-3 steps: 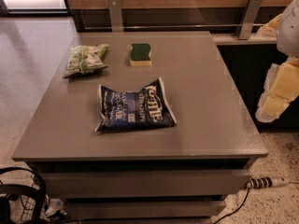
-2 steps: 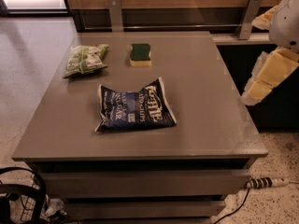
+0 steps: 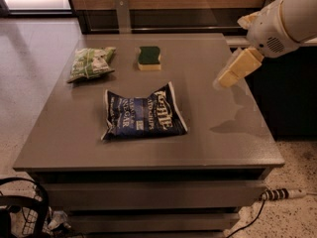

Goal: Pick sponge

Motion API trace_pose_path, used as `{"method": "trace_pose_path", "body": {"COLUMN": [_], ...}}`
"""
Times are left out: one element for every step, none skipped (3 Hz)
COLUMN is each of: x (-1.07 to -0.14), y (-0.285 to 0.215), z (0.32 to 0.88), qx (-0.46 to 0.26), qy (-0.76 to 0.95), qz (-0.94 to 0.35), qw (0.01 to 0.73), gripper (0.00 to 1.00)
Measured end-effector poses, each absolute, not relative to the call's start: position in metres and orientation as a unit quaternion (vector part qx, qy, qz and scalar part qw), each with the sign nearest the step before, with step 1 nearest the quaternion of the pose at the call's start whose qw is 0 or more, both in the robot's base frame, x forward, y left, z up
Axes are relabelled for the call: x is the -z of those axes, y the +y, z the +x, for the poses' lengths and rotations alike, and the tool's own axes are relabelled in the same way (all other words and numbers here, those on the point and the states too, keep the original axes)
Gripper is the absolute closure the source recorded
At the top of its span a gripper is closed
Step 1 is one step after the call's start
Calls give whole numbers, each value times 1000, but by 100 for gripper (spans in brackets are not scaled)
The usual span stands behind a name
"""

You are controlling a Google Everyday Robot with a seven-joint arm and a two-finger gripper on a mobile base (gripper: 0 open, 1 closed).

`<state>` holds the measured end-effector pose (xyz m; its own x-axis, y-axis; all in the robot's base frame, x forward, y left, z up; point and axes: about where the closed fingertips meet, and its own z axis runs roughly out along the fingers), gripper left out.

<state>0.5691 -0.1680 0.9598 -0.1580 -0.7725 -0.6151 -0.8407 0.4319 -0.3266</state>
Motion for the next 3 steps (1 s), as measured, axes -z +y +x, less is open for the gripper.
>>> {"method": "trace_pose_path", "body": {"x": [-930,-930,-926], "y": [-111,-110,-96], "z": [608,613,661], "qx": [-101,-102,-122], "qy": [751,750,739], "qz": [-487,-485,-462], "qw": [434,438,476], "gripper": [0,0,0]}}
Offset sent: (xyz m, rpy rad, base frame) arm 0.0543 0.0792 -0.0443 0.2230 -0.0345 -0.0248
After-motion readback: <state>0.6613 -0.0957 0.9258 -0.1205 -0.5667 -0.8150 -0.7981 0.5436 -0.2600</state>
